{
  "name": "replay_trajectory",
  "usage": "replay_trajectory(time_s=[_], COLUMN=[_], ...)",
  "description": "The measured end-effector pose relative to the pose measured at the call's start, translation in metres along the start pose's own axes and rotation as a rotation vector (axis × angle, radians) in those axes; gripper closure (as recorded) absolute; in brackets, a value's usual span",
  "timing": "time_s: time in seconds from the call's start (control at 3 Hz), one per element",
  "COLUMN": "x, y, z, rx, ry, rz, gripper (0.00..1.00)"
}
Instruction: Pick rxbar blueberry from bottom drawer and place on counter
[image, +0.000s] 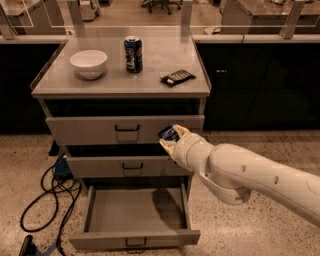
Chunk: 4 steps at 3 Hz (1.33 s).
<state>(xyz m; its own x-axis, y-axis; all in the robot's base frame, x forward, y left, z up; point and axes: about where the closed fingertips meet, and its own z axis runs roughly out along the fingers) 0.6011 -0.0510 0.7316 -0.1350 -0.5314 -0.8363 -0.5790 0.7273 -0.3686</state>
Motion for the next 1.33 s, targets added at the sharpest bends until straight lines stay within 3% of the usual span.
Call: replay_trajectory(time_s=[0.33, 0.67, 1.0, 1.33], x=[-0.012, -0.108, -0.217, -0.289], y=[-0.015, -0.058, -0.075, -0.091], z=[0.0, -0.004, -0.018, -0.014], rx=[-0.033, -0.075, -0.163, -0.231], ry=[-0.029, -0.157, -0.288, -0.339], rz=[0.036, 0.144, 0.146, 0.066], gripper=[1.0, 1.0, 1.0, 1.0])
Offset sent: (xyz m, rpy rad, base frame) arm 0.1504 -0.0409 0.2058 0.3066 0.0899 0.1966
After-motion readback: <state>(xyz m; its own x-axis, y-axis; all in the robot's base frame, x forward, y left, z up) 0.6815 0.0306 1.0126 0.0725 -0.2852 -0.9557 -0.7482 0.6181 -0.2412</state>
